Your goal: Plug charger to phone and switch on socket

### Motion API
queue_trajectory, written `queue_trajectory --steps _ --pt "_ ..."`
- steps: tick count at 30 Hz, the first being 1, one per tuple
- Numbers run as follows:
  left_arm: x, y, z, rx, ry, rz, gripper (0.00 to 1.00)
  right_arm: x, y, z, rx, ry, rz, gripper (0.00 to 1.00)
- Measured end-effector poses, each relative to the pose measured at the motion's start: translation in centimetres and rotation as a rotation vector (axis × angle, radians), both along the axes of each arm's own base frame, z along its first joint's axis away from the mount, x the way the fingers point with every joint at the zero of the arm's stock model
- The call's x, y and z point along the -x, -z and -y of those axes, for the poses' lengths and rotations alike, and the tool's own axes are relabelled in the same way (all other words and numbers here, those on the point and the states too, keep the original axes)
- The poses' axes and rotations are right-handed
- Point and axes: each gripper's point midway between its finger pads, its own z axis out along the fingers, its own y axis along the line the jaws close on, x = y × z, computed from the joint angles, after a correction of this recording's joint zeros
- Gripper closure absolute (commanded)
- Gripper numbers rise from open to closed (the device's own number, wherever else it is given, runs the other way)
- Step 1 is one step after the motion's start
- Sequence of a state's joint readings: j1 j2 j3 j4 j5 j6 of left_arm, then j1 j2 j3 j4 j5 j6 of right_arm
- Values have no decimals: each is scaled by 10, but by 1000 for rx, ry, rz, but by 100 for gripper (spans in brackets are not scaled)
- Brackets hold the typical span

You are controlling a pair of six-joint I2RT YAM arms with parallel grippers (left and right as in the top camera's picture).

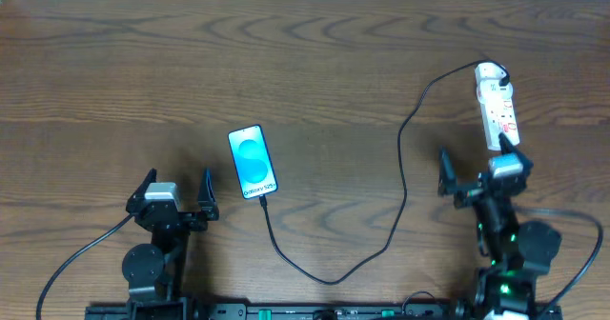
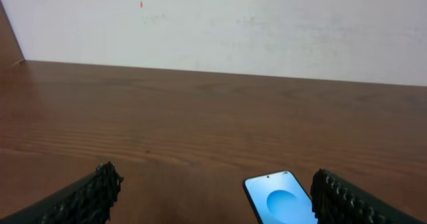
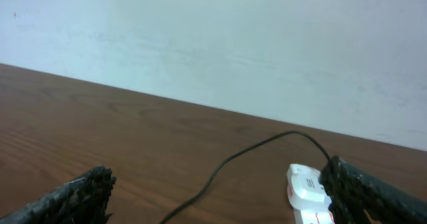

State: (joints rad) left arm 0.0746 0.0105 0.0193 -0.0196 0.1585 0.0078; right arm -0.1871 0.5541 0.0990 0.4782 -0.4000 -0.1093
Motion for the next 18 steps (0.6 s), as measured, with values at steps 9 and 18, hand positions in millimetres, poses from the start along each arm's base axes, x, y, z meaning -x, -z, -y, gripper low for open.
queue_trajectory --steps 9,18 --pt "0 0 0 0 0 0 6 19 18 -3 2 3 9 1" --pt "0 0 0 0 0 0 7 21 38 -2 -12 26 -72 1"
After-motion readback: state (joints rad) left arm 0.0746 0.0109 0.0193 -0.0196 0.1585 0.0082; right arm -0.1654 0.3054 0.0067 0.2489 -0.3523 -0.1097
